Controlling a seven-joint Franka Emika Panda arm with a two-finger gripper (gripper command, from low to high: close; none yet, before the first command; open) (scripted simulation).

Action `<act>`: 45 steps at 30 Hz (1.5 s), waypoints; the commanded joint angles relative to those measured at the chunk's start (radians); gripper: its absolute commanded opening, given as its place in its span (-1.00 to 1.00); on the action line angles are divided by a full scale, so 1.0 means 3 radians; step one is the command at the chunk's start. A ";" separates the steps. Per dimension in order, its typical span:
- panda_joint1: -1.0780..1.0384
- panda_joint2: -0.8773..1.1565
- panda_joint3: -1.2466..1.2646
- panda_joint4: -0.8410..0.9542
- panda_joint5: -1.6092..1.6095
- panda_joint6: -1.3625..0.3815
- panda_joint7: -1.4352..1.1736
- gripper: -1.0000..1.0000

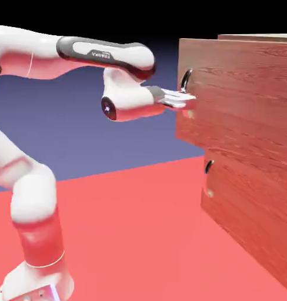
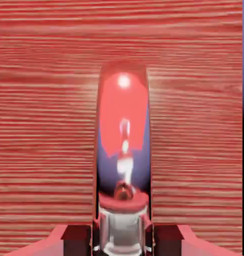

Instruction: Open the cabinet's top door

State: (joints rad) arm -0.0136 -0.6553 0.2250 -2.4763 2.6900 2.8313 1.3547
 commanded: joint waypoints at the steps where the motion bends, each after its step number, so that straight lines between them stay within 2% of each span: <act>1: 0.0112 -0.0084 -0.0108 -0.0081 -0.0141 -0.0004 0.0088 -1.00; 15: 0.1360 -0.1324 -0.1338 -0.0911 -0.2171 0.0291 0.1224 -1.00; 24: 0.1500 -0.1914 -0.1613 -0.1285 -0.3476 0.0301 0.2245 -1.00; 29: 0.1190 -0.2193 -0.1706 -0.1488 -0.4201 -0.0085 0.2857 -1.00; 35: 0.0634 -0.2537 -0.2042 -0.1631 -0.5053 -0.0889 0.3393 -1.00; 45: 0.0033 -0.2689 -0.3035 -0.1363 -0.6200 -0.2338 0.3694 -1.00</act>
State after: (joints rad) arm -0.0037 -1.4621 -0.6856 -2.8851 0.8298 2.1309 2.4630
